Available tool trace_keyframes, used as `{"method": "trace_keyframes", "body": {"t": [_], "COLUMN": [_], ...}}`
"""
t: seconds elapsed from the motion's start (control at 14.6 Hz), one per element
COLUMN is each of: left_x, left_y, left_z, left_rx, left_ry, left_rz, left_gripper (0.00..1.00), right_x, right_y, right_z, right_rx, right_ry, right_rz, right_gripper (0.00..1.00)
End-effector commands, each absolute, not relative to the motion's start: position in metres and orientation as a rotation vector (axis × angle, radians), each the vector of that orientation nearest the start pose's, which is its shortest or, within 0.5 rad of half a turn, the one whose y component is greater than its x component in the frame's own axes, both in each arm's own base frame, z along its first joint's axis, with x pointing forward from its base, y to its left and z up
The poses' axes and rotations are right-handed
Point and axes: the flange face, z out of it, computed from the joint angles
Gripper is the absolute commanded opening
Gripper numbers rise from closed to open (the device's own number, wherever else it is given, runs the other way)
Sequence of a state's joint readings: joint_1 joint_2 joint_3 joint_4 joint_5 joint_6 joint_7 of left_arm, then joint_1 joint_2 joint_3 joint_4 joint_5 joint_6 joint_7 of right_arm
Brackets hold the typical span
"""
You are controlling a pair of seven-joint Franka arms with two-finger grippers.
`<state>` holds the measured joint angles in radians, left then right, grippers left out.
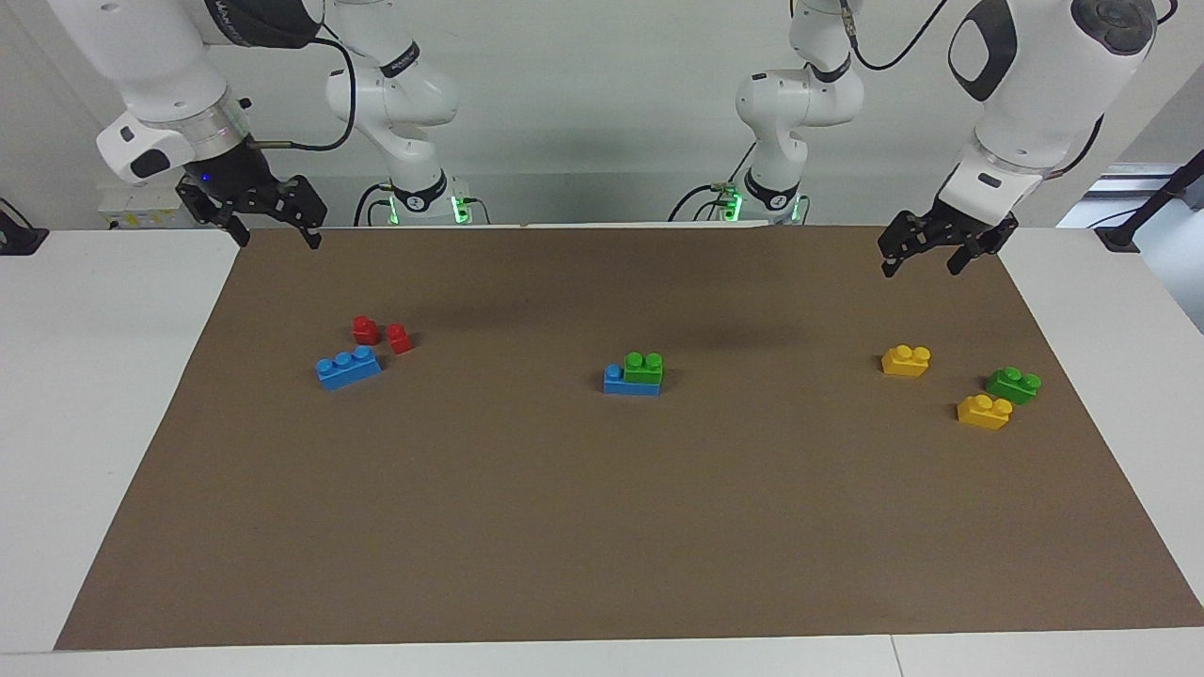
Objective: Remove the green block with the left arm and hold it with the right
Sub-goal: 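Raise both grippers from rest and move them toward the table center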
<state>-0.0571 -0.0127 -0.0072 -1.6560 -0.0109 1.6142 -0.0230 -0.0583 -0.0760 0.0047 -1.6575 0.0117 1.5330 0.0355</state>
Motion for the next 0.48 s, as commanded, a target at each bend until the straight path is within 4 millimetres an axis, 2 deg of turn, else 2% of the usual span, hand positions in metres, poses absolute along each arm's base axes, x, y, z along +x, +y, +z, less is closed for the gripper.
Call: {"method": "trace_keyframes", "body": {"t": [0.0, 0.41], "left_x": [0.5485, 0.5485], "left_y": [-0.0327, -0.0327], "left_z": [0.6008, 0.6008], "left_rx": [-3.171, -3.171], "left_ry": [0.073, 0.075], "left_rz": [0.026, 0.026], "left_gripper": [1.00, 1.00], "right_x": [0.5237, 0.5223], "right_y": [-0.0294, -0.0347], "right_z": [0.6233, 0.6243], "right_rx": [-3.144, -3.140], "right_ry": [0.118, 0.128], "right_rz": [0.080, 0.085], "right_gripper": [1.00, 1.00]}}
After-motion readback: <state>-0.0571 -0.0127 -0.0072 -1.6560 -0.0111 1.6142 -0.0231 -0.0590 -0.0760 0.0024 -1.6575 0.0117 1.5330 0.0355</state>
